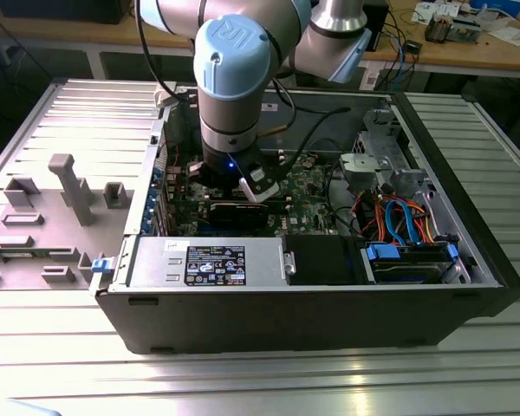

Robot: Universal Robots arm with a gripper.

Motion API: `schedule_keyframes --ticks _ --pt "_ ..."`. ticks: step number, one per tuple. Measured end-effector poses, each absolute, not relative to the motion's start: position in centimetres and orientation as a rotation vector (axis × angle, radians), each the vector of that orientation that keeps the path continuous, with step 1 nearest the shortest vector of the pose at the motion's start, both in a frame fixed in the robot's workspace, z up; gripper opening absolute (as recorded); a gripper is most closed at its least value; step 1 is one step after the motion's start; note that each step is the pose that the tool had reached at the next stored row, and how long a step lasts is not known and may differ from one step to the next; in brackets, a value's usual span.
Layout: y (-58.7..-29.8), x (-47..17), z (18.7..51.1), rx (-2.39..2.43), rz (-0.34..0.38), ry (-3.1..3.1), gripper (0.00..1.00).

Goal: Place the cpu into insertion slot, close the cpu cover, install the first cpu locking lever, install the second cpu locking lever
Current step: 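Install the second cpu locking lever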

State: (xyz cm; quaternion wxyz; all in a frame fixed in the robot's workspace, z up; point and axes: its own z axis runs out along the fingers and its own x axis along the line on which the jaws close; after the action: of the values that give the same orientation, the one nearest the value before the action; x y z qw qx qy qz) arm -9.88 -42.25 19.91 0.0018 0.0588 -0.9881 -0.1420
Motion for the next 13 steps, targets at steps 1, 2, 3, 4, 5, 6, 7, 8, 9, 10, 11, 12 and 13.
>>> schedule_keyframes --ticks 1,2,3,4,5,6,7,8,9,10,11,12,13 --pt "-42.19 -9.89 19.86 0.184 -0.446 -3.101 0.11" --pt "-42.14 -9.90 19.80 0.184 -0.447 -3.101 0.11" --pt "-42.10 -9.91 19.73 0.184 -0.447 -3.101 0.11" --pt "-42.07 -9.92 19.68 0.185 -0.447 -3.101 0.11" --pt "-42.02 -9.93 19.61 0.184 -0.448 -3.101 0.11" --pt "-41.96 -9.96 19.53 0.184 -0.448 -3.101 0.11" --pt "-41.90 -10.01 19.45 0.184 -0.448 -3.101 0.11" --pt "-41.86 -10.06 19.44 0.184 -0.448 -3.101 0.11" --pt "-41.86 -10.09 19.46 0.185 -0.448 -3.100 0.11" --pt "-41.86 -10.10 19.51 0.185 -0.447 -3.101 0.11" --pt "-41.85 -10.13 19.65 0.184 -0.447 -3.101 0.11" --pt "-41.85 -10.16 19.85 0.184 -0.444 -3.101 0.11" --pt "-41.86 -10.17 20.00 0.184 -0.442 -3.101 0.11"
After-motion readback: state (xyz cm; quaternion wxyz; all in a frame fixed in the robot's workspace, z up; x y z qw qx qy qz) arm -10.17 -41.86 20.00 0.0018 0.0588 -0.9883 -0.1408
